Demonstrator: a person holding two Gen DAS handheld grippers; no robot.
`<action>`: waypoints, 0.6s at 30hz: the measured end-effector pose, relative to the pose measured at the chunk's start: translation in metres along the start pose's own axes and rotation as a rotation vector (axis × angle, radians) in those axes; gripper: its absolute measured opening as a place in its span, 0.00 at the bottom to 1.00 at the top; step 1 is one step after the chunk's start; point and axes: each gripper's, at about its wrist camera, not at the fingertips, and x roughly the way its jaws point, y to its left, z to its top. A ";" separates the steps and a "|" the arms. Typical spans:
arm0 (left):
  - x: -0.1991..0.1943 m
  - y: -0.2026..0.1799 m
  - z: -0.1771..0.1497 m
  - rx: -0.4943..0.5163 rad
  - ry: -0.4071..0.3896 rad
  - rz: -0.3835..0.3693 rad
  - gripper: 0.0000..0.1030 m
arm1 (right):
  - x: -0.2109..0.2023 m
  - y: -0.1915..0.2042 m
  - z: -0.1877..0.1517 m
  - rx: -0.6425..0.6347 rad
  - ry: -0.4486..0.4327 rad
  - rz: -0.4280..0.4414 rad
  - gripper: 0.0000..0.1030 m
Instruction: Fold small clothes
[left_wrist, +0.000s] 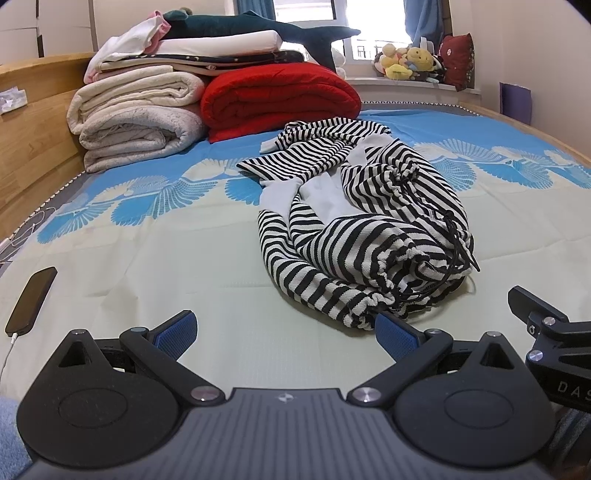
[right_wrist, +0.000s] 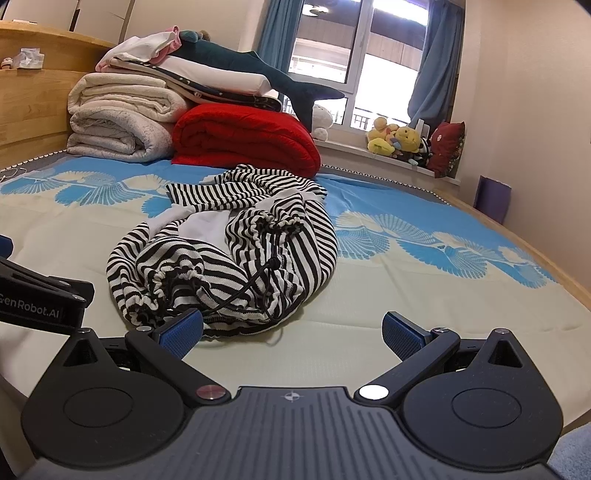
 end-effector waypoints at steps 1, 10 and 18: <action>0.000 0.001 0.000 -0.001 0.000 0.000 1.00 | 0.000 0.000 0.000 0.001 0.000 0.001 0.99; 0.001 0.000 -0.001 0.002 0.001 0.000 1.00 | 0.000 0.000 0.000 0.001 -0.003 -0.001 0.99; 0.002 0.002 -0.001 -0.005 0.004 0.000 1.00 | 0.000 0.000 -0.001 0.001 0.001 0.001 0.99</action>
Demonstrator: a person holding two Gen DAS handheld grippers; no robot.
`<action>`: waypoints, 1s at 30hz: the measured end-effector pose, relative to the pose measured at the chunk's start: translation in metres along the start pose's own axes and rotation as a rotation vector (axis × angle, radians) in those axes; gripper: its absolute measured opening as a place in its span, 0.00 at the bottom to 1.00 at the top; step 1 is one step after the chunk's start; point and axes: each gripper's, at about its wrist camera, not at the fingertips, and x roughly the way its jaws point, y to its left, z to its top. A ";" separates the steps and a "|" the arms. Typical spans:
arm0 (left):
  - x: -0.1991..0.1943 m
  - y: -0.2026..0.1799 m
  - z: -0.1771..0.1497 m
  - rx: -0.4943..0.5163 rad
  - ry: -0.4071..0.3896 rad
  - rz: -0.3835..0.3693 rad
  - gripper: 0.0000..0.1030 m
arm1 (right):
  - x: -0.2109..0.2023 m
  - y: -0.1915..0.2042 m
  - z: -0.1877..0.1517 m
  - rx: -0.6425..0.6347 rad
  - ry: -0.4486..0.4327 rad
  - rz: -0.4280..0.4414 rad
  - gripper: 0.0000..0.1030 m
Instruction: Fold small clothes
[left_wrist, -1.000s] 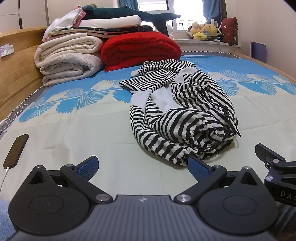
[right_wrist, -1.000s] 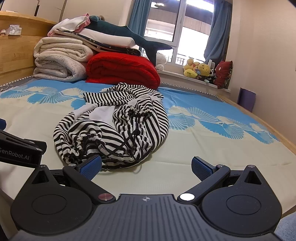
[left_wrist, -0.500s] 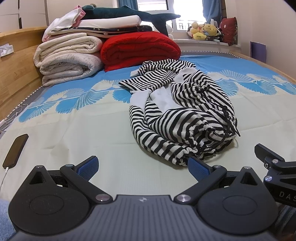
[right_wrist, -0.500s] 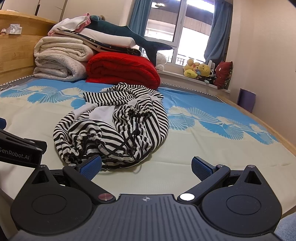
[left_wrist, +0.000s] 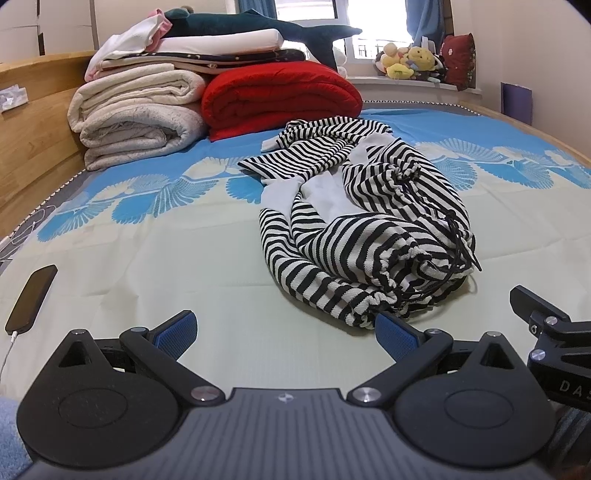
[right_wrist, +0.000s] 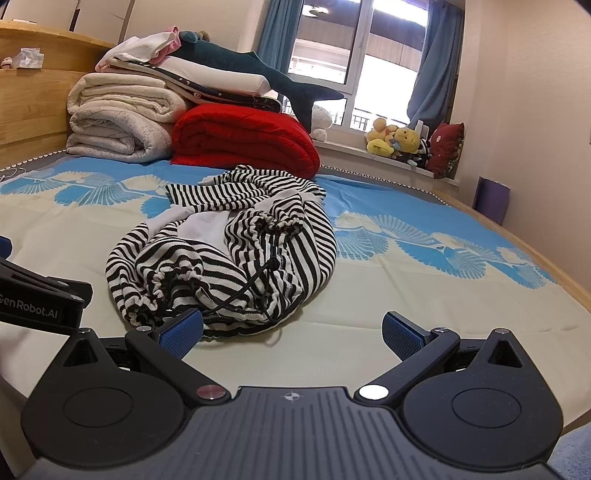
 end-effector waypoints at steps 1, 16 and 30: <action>0.000 0.000 0.000 0.001 0.000 0.000 1.00 | 0.000 0.000 0.000 -0.002 0.000 0.000 0.99; 0.000 -0.002 0.000 0.006 0.003 -0.002 1.00 | -0.001 0.001 0.002 -0.004 -0.003 -0.005 0.99; 0.001 -0.002 0.001 0.007 0.008 -0.008 1.00 | 0.001 0.003 0.002 -0.010 0.005 -0.002 0.99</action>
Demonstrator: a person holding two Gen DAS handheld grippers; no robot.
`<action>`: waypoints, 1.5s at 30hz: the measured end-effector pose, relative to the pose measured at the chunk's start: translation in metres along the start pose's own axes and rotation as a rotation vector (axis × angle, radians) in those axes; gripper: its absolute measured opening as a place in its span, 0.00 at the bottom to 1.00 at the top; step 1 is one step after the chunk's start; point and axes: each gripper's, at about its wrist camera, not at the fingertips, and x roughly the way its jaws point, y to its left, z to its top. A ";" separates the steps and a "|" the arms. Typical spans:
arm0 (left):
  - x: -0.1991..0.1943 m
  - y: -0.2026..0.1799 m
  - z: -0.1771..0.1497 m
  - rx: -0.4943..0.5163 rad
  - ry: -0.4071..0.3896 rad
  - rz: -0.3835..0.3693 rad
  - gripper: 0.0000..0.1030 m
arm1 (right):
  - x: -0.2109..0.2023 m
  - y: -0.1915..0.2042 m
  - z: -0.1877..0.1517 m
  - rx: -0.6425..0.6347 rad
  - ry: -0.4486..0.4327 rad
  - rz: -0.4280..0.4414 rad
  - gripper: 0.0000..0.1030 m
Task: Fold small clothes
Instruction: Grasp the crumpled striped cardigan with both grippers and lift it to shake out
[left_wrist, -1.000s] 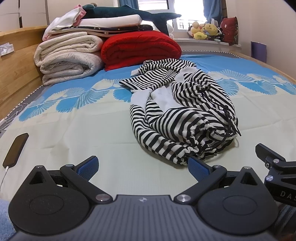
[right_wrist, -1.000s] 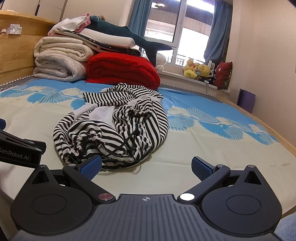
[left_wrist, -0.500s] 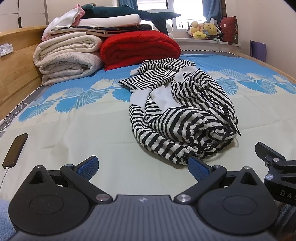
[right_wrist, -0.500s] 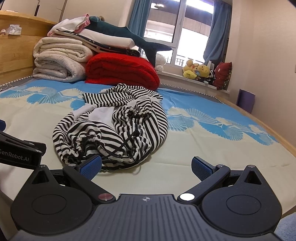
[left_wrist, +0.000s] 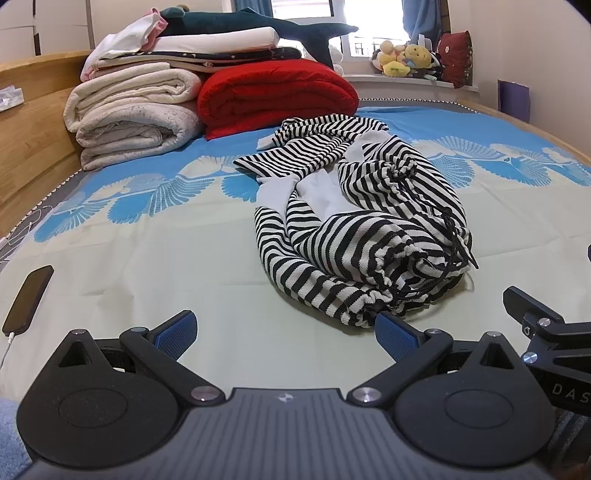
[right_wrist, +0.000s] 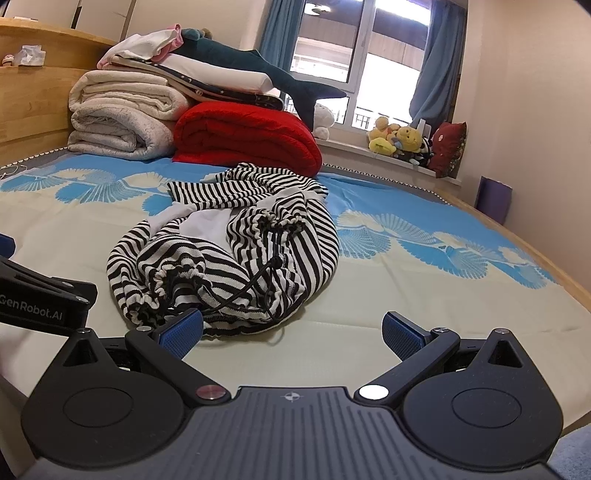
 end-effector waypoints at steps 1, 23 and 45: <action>0.000 0.000 0.000 0.001 0.000 0.000 1.00 | 0.000 0.000 0.000 0.000 -0.001 0.001 0.99; 0.165 0.091 0.140 -0.277 0.195 0.045 1.00 | 0.233 -0.029 0.184 0.003 0.202 0.213 0.99; 0.174 0.038 0.076 -0.321 0.526 -0.406 0.08 | 0.157 -0.212 0.054 0.296 0.516 -0.110 0.04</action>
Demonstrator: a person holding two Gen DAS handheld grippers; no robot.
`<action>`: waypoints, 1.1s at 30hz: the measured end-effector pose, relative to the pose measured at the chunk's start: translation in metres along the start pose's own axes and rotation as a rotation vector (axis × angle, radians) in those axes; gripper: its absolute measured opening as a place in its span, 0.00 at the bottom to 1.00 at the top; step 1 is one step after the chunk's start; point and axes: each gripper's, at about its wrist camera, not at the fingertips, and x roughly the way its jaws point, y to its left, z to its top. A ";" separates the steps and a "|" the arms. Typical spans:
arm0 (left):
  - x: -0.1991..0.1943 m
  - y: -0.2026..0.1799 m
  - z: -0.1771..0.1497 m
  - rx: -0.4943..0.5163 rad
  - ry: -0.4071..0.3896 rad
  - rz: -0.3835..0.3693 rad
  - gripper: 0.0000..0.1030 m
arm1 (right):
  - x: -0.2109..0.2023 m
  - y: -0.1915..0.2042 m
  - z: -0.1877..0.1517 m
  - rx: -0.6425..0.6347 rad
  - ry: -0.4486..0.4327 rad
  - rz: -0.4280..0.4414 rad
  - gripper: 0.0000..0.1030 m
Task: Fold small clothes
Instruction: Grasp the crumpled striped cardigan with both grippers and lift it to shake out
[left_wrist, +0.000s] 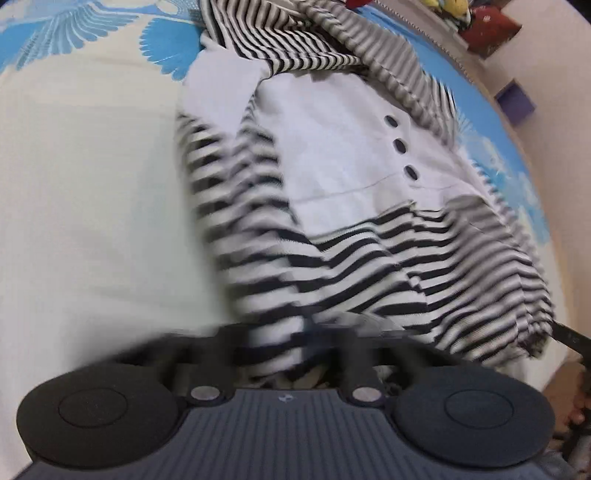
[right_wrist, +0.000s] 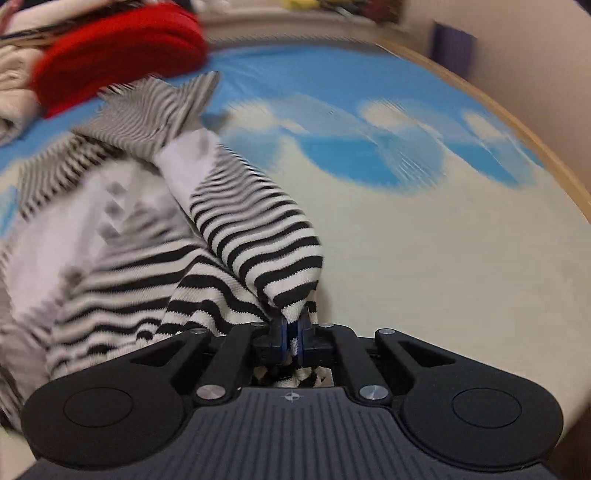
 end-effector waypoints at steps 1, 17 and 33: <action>-0.006 0.000 -0.006 0.010 -0.009 0.021 0.07 | -0.004 -0.010 -0.015 0.020 0.018 0.004 0.04; -0.145 0.007 -0.051 0.151 -0.316 0.235 1.00 | -0.096 0.013 -0.082 -0.307 0.031 0.038 0.65; -0.053 0.003 0.058 0.002 -0.386 0.233 1.00 | 0.097 0.285 0.158 -0.315 -0.125 0.278 0.75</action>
